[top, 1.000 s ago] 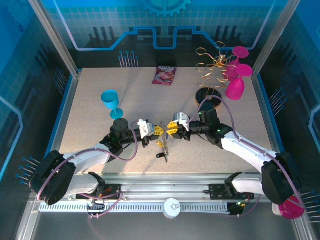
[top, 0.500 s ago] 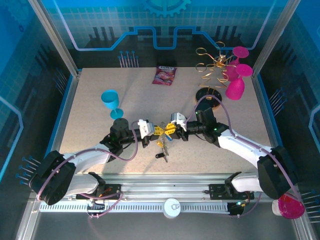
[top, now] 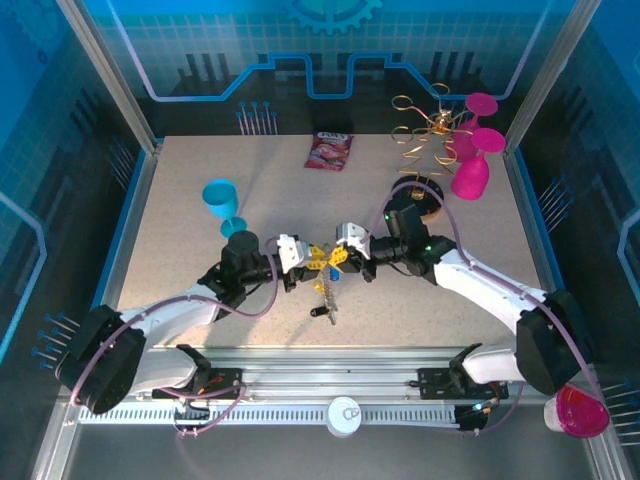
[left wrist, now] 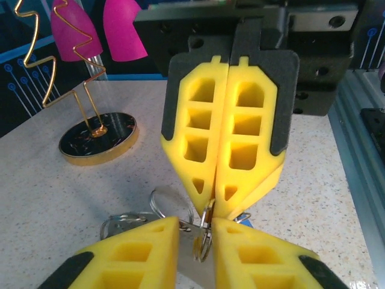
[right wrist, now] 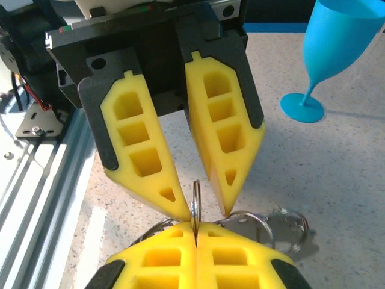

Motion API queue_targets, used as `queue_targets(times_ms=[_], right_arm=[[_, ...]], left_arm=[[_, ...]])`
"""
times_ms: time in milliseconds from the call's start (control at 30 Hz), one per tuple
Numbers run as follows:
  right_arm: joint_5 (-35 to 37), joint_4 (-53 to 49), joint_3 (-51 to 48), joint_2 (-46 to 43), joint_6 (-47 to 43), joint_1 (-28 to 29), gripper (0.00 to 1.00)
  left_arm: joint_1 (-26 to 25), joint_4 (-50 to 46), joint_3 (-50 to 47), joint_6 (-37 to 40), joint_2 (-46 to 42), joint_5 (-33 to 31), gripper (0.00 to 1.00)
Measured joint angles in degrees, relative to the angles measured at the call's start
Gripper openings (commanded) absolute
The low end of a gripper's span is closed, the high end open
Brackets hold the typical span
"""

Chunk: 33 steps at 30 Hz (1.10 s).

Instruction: Put the keys on the keyring

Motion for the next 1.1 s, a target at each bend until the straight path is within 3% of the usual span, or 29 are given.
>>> queue_targets(times_ms=[233, 333, 433, 500, 767, 1100], right_arm=[[10.73, -18.93, 12.96, 3.1, -11.56, 4.17, 0.0], [11.34, -20.9, 13.38, 3.37, -12.52, 4.7, 0.0], [9.2, -17.53, 10.69, 2.19, -9.62, 3.69, 0.2], [5.86, -12.48, 6.62, -0.09, -6.29, 2.01, 0.26], [-1.33, 0.83, -1.9, -4.63, 2.78, -1.84, 0.32], [-3.34, 6.23, -2.89, -2.89, 5.57, -1.84, 0.28]], left_arm=[[-0.02, -16.04, 6.16, 6.78, -2.84, -1.33, 0.0], [-0.42, -19.74, 7.19, 8.24, -2.84, -1.2, 0.0], [-0.55, -19.76, 7.21, 8.63, -2.93, -1.2, 0.0], [-0.59, -19.32, 7.13, 8.57, -2.95, -1.44, 0.0], [-0.44, -11.43, 3.5, 6.32, -2.93, -0.96, 0.0], [-0.44, -5.38, 3.19, 3.98, -2.78, 1.22, 0.0]])
